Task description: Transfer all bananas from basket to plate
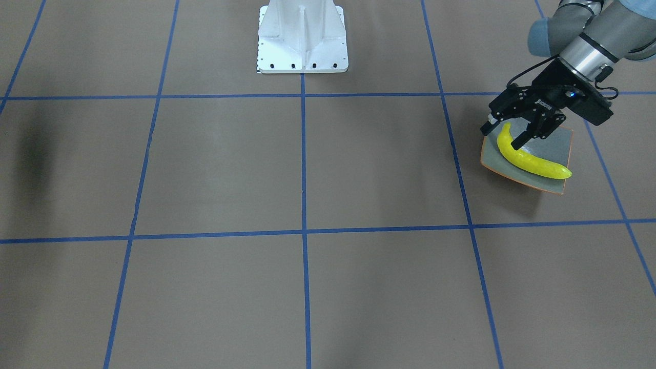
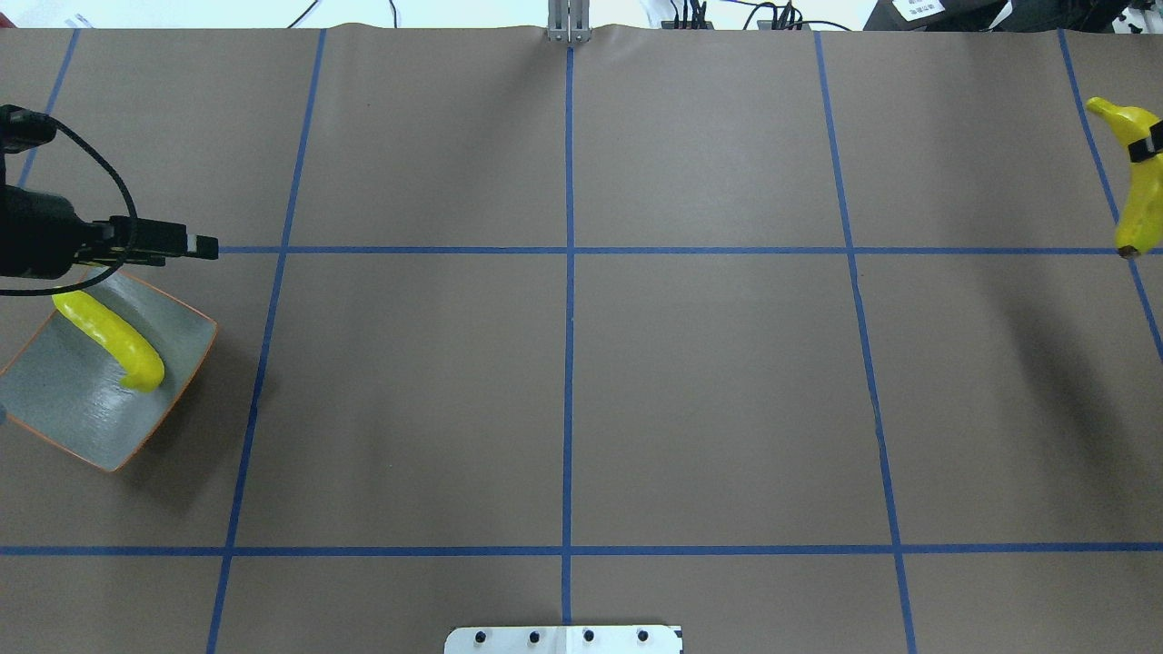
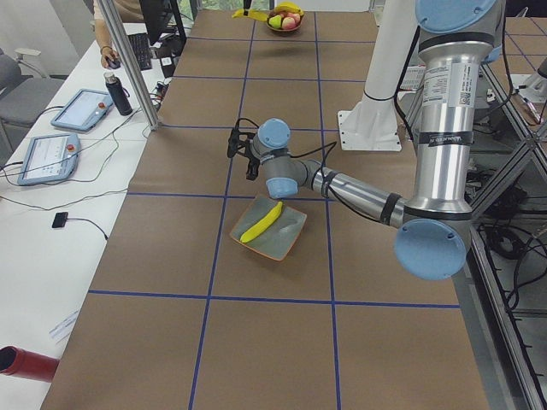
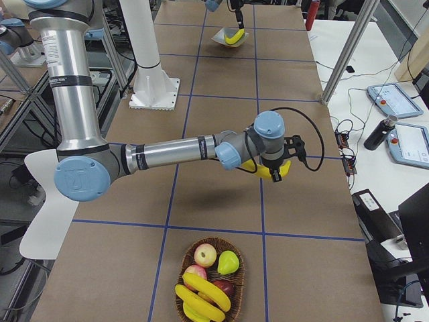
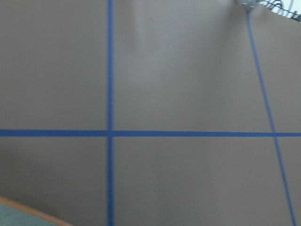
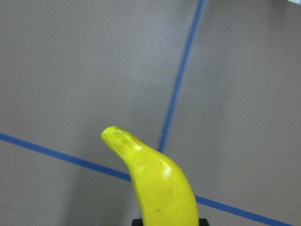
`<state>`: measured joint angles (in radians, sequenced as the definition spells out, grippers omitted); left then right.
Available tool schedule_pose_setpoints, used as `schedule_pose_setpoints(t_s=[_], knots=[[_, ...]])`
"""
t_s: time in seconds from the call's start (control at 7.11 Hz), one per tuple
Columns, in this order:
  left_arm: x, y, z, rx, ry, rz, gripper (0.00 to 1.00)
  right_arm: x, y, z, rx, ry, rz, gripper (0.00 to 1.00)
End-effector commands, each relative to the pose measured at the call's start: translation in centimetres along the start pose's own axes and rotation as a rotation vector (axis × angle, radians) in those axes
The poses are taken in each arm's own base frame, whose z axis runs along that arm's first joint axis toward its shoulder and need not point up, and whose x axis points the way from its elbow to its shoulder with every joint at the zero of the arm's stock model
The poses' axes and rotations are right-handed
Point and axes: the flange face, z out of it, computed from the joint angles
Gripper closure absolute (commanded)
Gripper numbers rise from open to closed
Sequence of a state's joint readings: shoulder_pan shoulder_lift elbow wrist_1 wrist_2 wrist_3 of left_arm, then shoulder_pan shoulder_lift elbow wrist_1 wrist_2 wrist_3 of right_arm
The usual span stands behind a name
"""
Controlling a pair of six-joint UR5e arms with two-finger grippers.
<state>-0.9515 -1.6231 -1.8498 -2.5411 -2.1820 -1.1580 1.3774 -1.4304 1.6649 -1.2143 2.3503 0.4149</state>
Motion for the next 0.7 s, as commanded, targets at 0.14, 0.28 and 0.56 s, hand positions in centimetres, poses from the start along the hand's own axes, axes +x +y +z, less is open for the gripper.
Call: schedule_pose_setpoints(t_s=[0.14,0.28,0.56], knots=[[8.1,-2.5,1.4,0.012,0.131,-0.061,0.00,-17.2,-2.5,-0.2,0.013,-0.142,0.167,1.00],[11.6,-2.8,2.2,-0.002,0.186,-0.106,0.00,-22.3,-2.8,-0.5,0.038,-0.163,0.217,1.00],[17.8,-2.7,3.5,-0.040,0.277,-0.129,0.00,-32.7,-2.4,0.2,0.066,-0.223,0.280,1.00]])
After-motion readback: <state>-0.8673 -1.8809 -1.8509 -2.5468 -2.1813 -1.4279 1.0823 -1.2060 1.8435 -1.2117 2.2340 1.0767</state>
